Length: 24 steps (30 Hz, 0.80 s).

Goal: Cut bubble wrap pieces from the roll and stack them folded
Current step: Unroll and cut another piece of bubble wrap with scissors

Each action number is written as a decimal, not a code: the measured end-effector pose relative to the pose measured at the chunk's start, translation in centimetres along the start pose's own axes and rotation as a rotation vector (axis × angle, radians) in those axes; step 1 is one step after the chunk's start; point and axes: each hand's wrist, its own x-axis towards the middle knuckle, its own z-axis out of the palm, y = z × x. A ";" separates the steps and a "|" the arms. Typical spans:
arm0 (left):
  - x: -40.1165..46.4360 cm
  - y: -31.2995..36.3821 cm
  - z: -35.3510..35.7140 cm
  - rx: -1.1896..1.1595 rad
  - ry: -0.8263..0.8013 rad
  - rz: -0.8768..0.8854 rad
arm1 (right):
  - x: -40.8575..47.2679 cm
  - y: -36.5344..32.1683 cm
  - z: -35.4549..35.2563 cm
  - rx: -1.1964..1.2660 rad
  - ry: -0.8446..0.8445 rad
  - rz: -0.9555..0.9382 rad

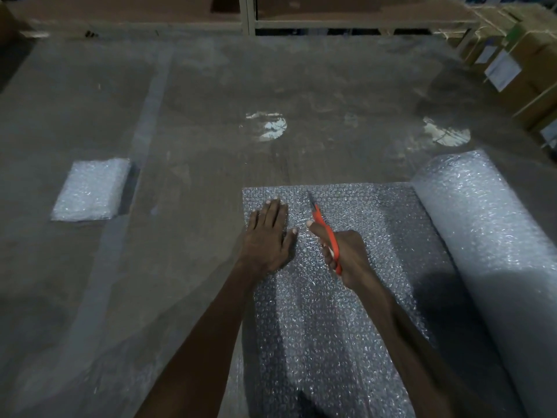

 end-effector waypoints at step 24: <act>0.0 0.1 0.1 -0.009 0.016 -0.010 | 1.6 -0.2 0.3 0.008 -0.004 -0.018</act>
